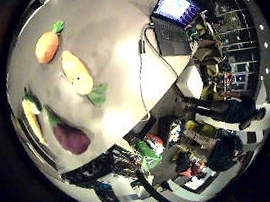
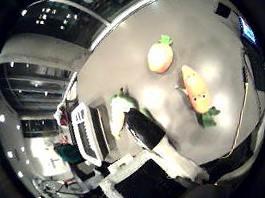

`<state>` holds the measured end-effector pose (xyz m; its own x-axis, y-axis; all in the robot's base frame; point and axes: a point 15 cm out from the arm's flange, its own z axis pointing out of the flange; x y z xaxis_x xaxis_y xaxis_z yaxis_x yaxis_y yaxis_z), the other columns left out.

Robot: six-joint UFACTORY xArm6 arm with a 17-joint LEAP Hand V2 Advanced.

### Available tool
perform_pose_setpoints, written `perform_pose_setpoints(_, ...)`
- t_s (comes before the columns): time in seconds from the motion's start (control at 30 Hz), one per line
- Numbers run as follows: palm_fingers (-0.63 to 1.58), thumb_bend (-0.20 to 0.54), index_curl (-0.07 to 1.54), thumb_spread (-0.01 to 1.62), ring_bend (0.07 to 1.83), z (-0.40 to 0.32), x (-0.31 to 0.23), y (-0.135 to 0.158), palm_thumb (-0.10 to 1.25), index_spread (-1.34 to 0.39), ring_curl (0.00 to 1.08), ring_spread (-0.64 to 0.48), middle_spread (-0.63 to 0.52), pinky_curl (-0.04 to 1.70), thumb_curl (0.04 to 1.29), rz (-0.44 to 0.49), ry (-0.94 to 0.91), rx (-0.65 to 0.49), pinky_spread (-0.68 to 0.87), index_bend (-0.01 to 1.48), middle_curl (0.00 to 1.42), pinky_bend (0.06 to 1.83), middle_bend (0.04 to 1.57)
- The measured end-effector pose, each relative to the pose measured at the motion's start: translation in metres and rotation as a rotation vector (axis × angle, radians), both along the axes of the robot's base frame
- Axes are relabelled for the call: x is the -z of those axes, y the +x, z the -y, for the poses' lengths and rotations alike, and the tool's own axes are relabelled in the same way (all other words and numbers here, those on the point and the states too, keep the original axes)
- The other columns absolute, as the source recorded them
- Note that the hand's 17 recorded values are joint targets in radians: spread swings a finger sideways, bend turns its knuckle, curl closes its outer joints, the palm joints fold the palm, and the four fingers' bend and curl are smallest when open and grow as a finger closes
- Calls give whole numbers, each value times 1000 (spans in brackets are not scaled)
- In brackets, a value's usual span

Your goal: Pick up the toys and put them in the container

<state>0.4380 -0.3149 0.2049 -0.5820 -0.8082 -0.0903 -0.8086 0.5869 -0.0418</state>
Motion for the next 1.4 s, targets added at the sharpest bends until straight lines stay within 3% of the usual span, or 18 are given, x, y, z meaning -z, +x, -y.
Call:
perform_pose_setpoints(0.37,285,-25,248,1059,705,39,88,-7,444,-82,328,-1,75,313,280,-109,72,81,271,159,398,534,455)
perform_pose_setpoints(0.93,378,-25,299,1040,806,27,155,-27,435,-109,336,-35,32,255,286,-254,90,38,160,176,429,539,563)
perform_pose_setpoints(1.1,552,-16,319,1022,912,23,157,-25,480,-173,364,-105,-46,239,296,-268,77,16,8,185,462,579,637)
perform_pose_setpoints(1.17,957,17,318,1023,998,23,158,-25,575,-248,383,-164,-109,271,314,-271,73,8,-145,208,488,751,711)
perform_pose_setpoints(1.2,1007,13,319,1022,995,22,158,-24,596,-272,371,-185,-131,265,318,-273,70,3,-202,206,488,778,717)
perform_pose_setpoints(1.3,1193,9,418,1006,1046,22,157,-23,709,-371,438,-232,-194,355,339,-278,59,-13,-363,337,545,906,805)
perform_pose_setpoints(1.4,1347,29,483,996,1056,25,149,-22,808,-385,451,-225,-186,386,362,-274,42,-28,-381,495,571,954,893)
